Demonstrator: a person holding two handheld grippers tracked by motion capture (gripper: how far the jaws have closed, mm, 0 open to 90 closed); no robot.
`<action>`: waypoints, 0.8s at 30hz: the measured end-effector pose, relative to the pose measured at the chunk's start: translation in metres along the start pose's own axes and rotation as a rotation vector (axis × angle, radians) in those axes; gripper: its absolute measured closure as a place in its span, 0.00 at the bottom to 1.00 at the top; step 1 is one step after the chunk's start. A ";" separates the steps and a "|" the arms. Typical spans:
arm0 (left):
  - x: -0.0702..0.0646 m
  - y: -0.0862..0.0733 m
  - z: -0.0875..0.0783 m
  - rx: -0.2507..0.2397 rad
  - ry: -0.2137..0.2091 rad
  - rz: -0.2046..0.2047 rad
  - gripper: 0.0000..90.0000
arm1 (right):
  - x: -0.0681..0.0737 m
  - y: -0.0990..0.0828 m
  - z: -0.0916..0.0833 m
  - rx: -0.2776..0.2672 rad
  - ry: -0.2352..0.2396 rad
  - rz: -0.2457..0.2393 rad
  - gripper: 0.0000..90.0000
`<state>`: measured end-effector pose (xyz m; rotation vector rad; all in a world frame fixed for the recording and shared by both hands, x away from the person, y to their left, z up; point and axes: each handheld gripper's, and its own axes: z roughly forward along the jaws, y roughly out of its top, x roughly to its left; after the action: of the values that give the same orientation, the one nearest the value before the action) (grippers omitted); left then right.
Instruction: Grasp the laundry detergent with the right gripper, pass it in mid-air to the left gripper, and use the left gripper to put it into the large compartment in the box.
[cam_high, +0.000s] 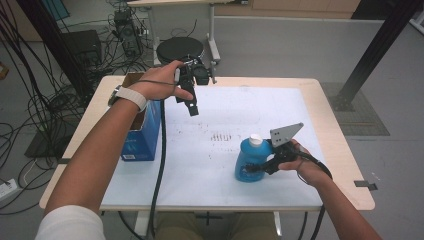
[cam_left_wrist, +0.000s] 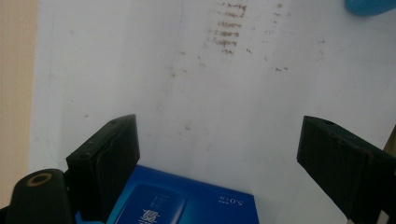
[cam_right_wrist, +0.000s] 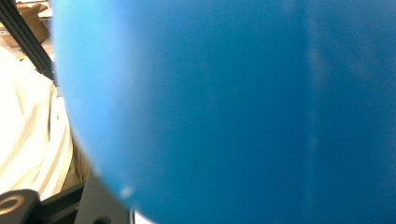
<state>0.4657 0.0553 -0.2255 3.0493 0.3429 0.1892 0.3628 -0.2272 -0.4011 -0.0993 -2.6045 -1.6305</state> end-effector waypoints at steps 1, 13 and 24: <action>0.000 0.000 0.000 0.002 0.001 0.000 0.15 | 0.000 0.000 0.000 0.001 -0.001 0.001 0.47; -0.006 -0.003 -0.008 -0.007 0.005 0.004 0.14 | 0.001 0.005 0.002 0.014 -0.016 0.018 0.48; -0.019 -0.005 -0.023 0.011 0.006 0.018 0.13 | 0.004 0.026 0.002 0.016 -0.012 0.041 0.48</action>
<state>0.4430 0.0569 -0.2054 3.0638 0.3179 0.1980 0.3611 -0.2138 -0.3790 -0.1606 -2.6061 -1.6003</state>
